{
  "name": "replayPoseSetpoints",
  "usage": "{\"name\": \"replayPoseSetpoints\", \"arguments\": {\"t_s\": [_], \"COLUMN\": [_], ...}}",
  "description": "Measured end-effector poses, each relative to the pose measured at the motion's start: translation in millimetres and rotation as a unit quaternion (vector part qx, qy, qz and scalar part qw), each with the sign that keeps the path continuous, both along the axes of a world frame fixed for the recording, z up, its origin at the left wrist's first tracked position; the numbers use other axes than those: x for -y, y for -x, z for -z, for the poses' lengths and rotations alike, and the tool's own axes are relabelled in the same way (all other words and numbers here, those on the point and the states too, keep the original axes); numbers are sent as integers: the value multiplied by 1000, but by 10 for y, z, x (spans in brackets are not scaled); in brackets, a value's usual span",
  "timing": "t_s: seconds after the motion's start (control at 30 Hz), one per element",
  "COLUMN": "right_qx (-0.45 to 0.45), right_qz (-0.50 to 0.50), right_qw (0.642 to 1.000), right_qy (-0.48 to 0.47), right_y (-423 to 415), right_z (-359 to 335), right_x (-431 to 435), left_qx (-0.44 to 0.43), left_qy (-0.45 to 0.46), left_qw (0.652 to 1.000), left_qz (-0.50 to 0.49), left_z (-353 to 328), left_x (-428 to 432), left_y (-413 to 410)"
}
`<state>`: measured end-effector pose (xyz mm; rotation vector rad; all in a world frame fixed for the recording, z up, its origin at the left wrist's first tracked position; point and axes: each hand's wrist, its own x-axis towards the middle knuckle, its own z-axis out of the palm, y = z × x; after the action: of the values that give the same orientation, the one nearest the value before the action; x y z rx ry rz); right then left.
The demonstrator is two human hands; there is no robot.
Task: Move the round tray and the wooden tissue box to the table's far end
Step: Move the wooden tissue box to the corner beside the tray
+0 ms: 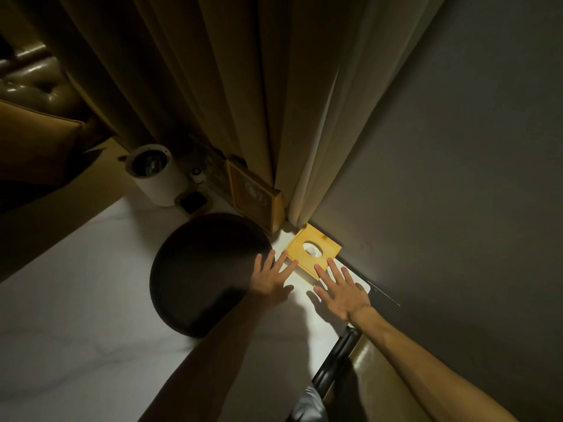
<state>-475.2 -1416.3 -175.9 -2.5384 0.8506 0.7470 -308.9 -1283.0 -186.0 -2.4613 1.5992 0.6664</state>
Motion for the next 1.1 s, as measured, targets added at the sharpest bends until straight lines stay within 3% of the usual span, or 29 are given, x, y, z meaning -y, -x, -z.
{"name": "replayPoseSetpoints", "arguments": {"t_s": [0.3, 0.53, 0.83, 1.1], "right_qx": [90, 88, 163, 142], "right_qz": [31, 27, 31, 3], "right_qw": [995, 996, 984, 988], "right_qy": [-13, 3, 61, 65], "right_y": [-184, -467, -624, -655], "right_z": [-242, -529, -704, -859], "right_x": [157, 243, 104, 41], "left_qx": [-76, -52, -6, -37], "left_qy": [-76, -63, -27, 19], "left_qw": [990, 990, 990, 981], "left_qz": [-88, -113, -136, -189], "left_z": [-163, -464, -637, -857], "left_x": [-21, -166, -377, -448], "left_y": [-42, -244, -291, -328]}}
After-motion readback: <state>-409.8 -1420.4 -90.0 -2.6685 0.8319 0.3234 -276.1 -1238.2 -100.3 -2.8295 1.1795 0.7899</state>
